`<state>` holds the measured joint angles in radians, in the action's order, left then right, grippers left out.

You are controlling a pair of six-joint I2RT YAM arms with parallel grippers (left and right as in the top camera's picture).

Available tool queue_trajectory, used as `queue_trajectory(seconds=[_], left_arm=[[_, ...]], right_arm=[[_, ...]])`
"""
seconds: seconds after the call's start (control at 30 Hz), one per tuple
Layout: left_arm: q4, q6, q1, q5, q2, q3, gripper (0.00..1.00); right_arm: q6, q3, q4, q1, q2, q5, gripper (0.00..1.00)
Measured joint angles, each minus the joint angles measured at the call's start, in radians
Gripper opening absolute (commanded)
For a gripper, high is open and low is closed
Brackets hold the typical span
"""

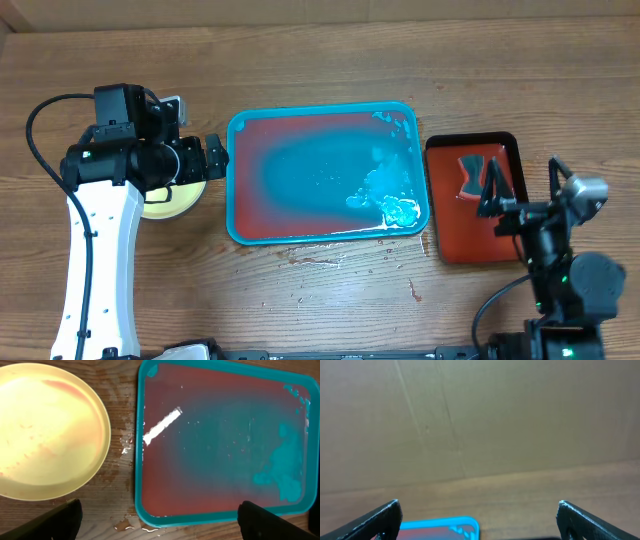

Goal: Clean dirty plates on tray and stack at the side

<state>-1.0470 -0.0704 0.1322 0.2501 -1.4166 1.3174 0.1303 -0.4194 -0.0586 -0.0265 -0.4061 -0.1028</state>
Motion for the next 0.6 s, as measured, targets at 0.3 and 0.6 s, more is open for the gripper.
queue_trajectory(seconds=[0.3, 0.6], left_arm=[[0.000, 0.000, 0.000, 0.000, 0.000, 0.000, 1.00], [0.000, 0.000, 0.000, 0.000, 0.000, 0.000, 1.00]], right_arm=[[0.000, 0.266, 0.042, 0.000, 0.224, 0.003, 1.00], [0.000, 0.380, 0.092, 0.000, 0.278, 0.003, 1.00]])
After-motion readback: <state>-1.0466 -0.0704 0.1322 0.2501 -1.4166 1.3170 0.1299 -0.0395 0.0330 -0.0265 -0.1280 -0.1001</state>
